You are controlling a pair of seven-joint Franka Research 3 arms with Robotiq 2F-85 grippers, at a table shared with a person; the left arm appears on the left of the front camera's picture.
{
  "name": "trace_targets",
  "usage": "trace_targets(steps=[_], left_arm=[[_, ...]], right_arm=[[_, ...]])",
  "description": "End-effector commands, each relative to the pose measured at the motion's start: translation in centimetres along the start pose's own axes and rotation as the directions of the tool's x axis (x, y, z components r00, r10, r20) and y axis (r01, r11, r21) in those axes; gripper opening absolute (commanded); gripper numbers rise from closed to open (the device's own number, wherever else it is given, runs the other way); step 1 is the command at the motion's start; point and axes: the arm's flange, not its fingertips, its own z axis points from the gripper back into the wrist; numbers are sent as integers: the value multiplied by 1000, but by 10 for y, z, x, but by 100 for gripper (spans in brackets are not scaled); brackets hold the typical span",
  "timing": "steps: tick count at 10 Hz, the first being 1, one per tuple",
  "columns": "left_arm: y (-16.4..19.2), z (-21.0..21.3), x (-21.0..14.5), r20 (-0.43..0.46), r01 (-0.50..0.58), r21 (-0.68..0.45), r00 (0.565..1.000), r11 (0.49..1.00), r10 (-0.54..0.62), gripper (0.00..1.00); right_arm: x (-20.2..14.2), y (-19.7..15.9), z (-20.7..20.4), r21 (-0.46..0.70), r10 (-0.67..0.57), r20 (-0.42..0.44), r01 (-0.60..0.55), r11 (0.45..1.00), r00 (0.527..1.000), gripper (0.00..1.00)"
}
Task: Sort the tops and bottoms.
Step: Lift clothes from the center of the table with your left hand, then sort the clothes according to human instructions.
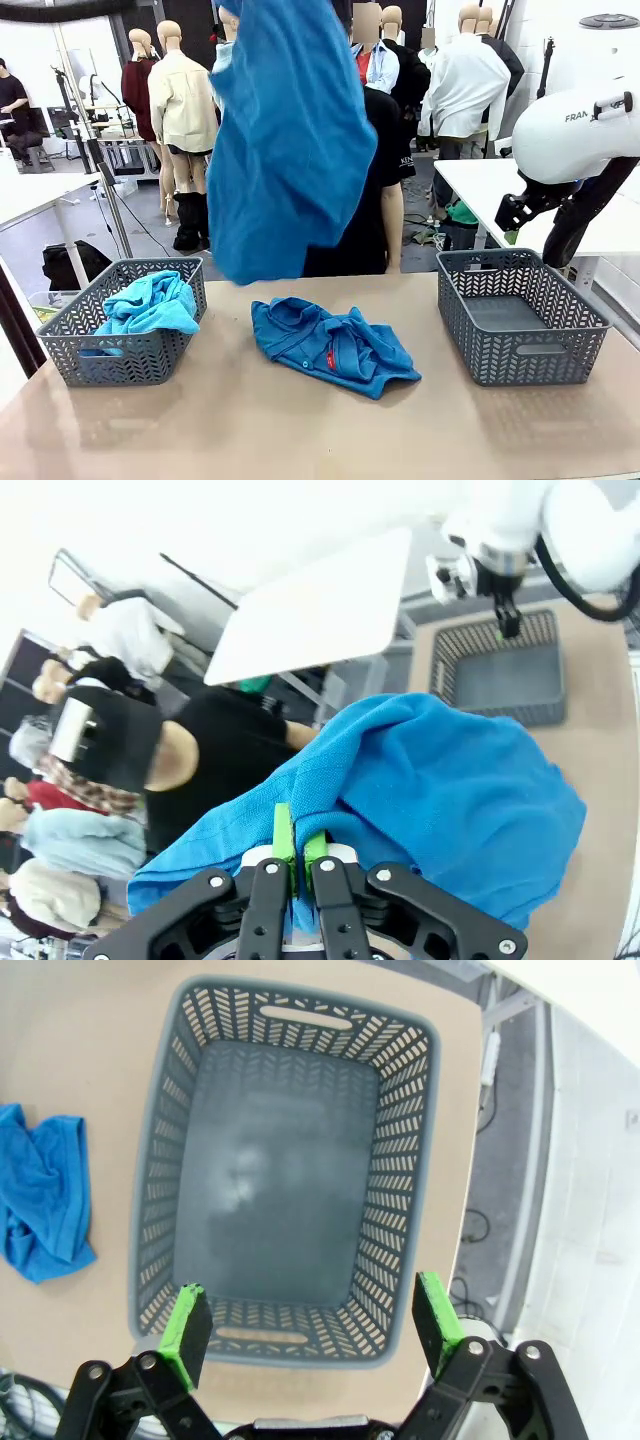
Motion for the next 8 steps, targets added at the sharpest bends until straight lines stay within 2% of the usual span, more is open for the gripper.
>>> trace_targets(steps=[1, 2, 3, 4, 8], left_arm=[[3, 12, 16, -20, -15, 37, 1000, 999, 16, 0], [-1, 23, 15, -36, -39, 41, 999, 998, 40, 0], [-7, 32, 7, -42, -48, -5, 998, 999, 47, 0], [4, 22, 19, -5, -12, 46, 1000, 999, 12, 0], [4, 22, 19, -5, -12, 46, 1000, 999, 12, 0]], right_arm=[[3, 0, 1, -20, -9, -10, 9, 1000, 1000, 100], [3, 0, 1, -20, -9, -10, 9, 1000, 1000, 100], [3, 0, 1, -20, -9, -10, 9, 1000, 1000, 100], [3, 0, 1, -20, -9, -10, 9, 1000, 1000, 100], [3, 0, 1, -20, -9, -10, 9, 1000, 1000, 100]])
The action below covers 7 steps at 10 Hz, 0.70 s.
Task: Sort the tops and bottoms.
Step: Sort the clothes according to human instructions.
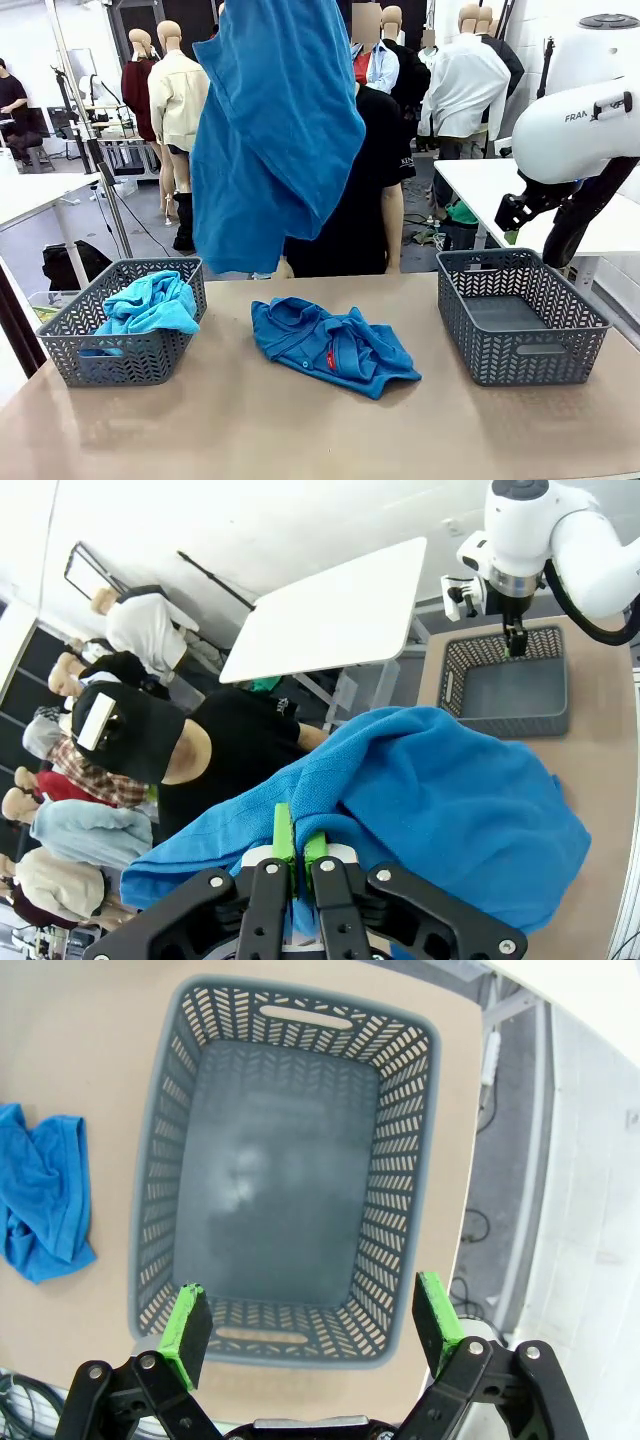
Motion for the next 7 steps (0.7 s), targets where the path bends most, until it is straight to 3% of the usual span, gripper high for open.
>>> trace_targets(steps=[1, 7], left_arm=[[4, 5, 2, 8, 8, 28, 1000, 1000, -9, 0], [4, 5, 2, 8, 8, 28, 1000, 1000, -9, 0]], right_arm=[[3, 0, 1, -20, -9, -10, 9, 1000, 1000, 100], [3, 0, 1, -20, -9, -10, 9, 1000, 1000, 100]])
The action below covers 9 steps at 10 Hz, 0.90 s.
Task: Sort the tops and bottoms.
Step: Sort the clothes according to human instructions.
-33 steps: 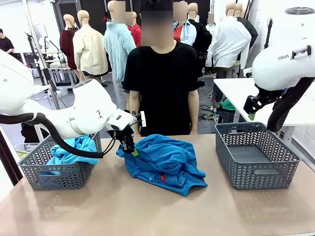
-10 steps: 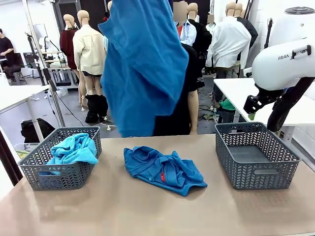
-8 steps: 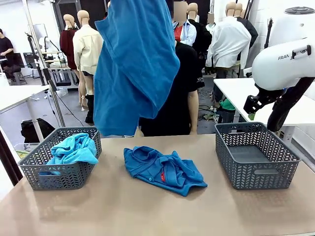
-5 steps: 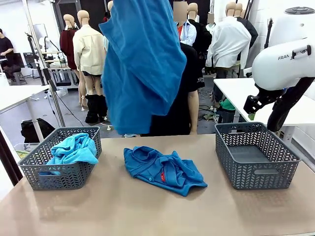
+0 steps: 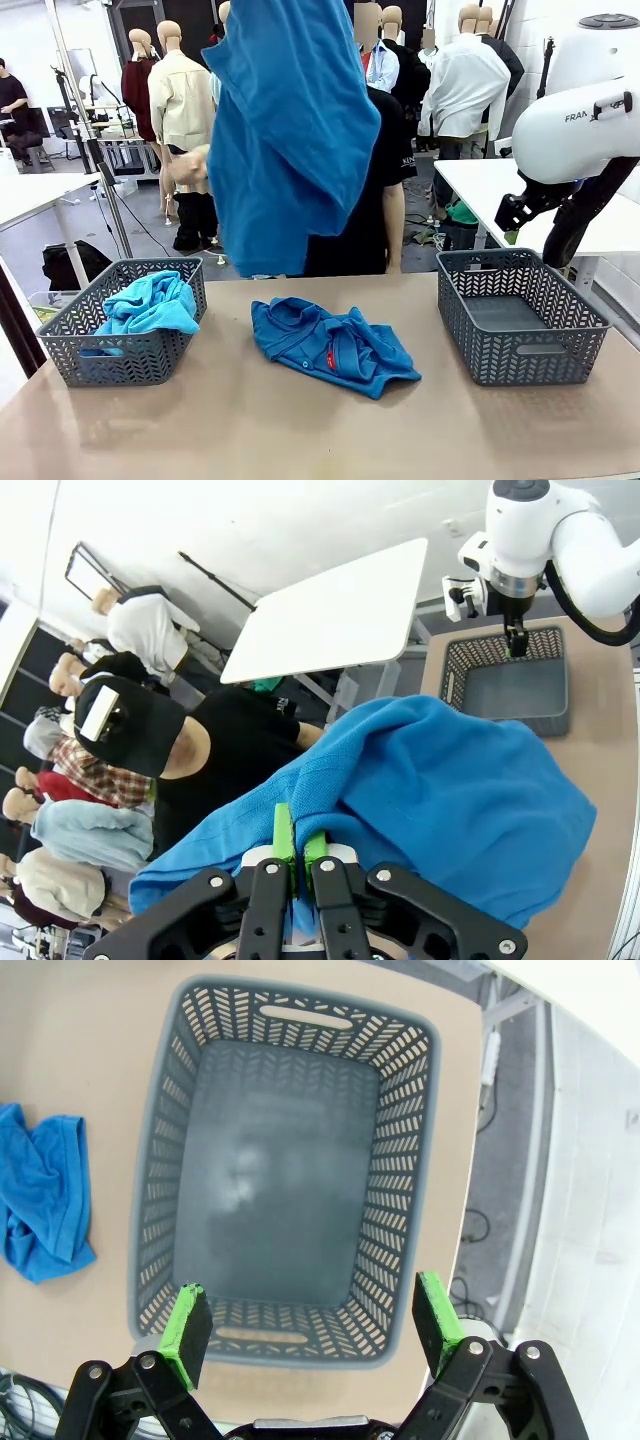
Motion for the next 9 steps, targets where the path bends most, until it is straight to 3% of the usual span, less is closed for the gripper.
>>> trace_targets(steps=[1, 9], left_arm=[[3, 4, 2, 7, 8, 26, 1000, 1000, -8, 0], [3, 4, 2, 7, 8, 26, 1000, 1000, -8, 0]], right_arm=[[3, 0, 1, -20, -9, -10, 9, 1000, 1000, 100], [3, 0, 1, -20, -9, -10, 9, 1000, 1000, 100]])
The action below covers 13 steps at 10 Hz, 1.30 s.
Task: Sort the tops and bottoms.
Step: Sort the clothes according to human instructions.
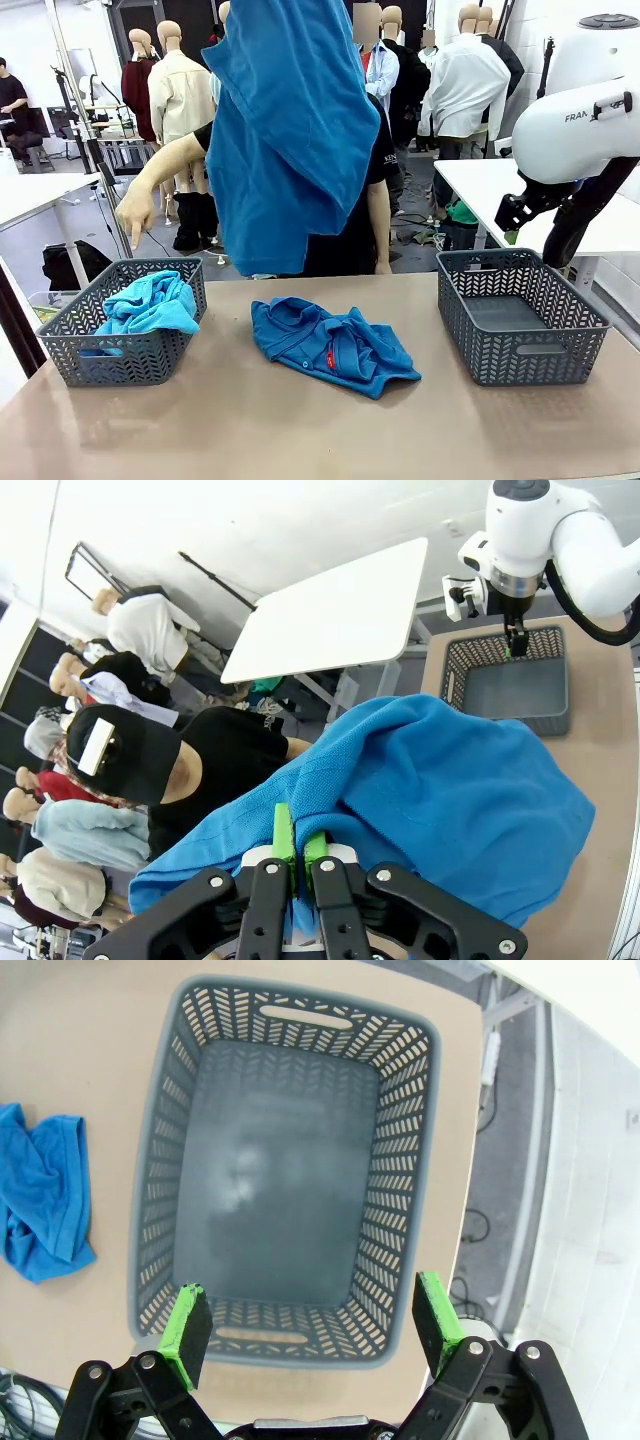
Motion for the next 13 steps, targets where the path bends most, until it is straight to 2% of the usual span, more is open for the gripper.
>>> trace_targets(steps=[1, 10, 11, 13], left_arm=[[3, 4, 3, 8, 7, 25, 1000, 1000, -7, 0], [0, 0, 0, -6, 8, 4, 1000, 1000, -8, 0], [10, 6, -6, -3, 18, 47, 1000, 999, -18, 0], [53, 28, -32, -41, 2, 171, 999, 985, 5, 0]], right_arm=[[3, 0, 1, -20, -9, -10, 9, 1000, 1000, 100], [3, 0, 1, -20, -9, -10, 9, 1000, 1000, 100], [3, 0, 1, -20, -9, -10, 9, 1000, 1000, 100], [3, 0, 1, -20, -9, -10, 9, 1000, 1000, 100]])
